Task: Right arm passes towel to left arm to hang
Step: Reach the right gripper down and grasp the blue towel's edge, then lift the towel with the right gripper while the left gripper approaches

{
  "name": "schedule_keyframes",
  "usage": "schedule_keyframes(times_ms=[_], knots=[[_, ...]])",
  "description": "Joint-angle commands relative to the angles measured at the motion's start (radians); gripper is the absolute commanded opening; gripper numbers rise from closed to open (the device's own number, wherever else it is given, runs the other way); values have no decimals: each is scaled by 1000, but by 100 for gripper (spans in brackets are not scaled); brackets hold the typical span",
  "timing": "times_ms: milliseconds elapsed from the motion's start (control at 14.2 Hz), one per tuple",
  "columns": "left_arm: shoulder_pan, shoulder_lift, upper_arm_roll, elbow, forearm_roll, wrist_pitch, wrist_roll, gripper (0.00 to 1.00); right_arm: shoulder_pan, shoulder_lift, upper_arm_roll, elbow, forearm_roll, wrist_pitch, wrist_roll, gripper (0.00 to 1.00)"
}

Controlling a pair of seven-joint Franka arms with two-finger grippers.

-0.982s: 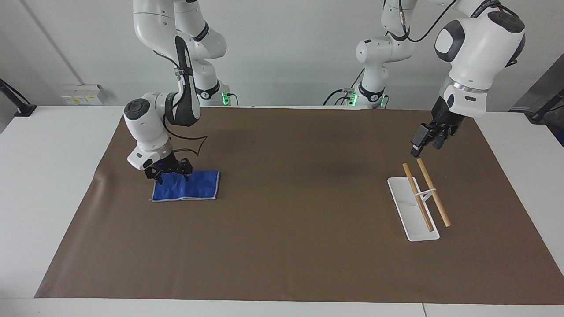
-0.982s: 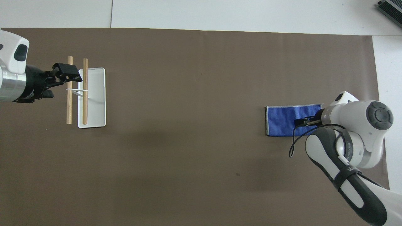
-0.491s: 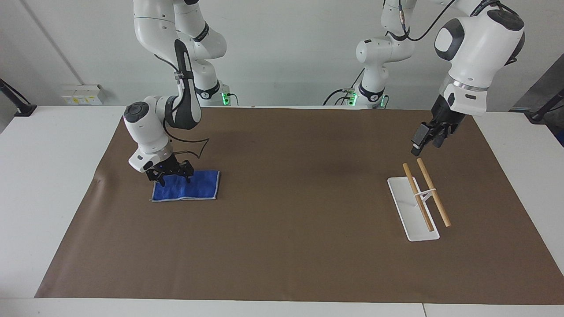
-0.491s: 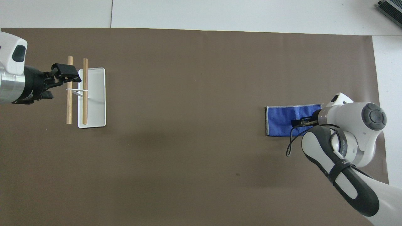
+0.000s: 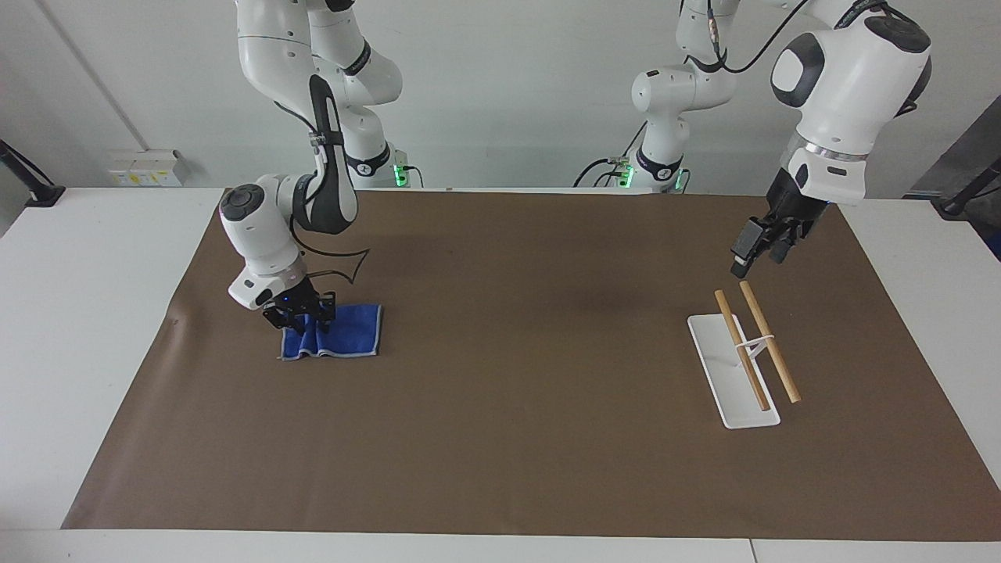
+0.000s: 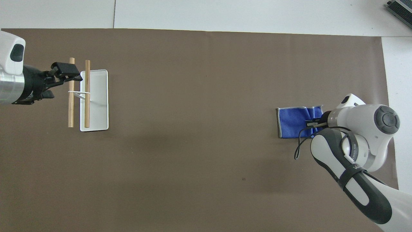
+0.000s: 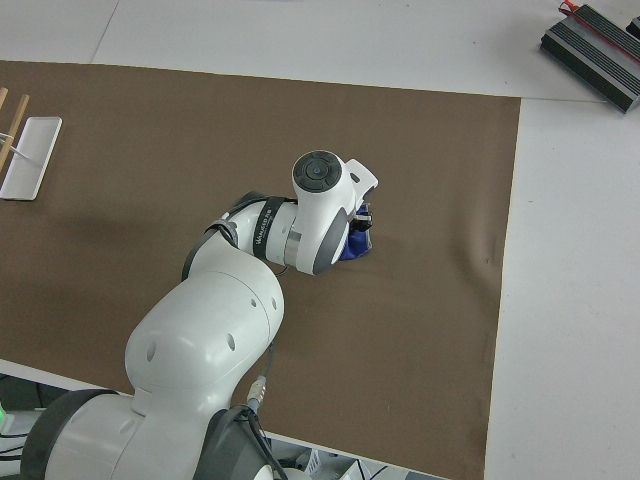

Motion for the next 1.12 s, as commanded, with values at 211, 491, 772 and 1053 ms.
schedule_keyframes(times_ms=[211,491,772,1053], knots=[[-1,-34,8,-57,-19,23,-110,100,4,1,11,55,20,-79,46,0],[-1,-48,9,-74,-19,7,-160,100,4,-31,26,127,20,-200,92,0],[-1,-63,9,-80,-19,-86,-161,100,3,-61,49,274,87,-418,150,0],[-2,-96,5,-146,-19,-75,-169,100,3,-61,94,398,247,-559,294,0]])
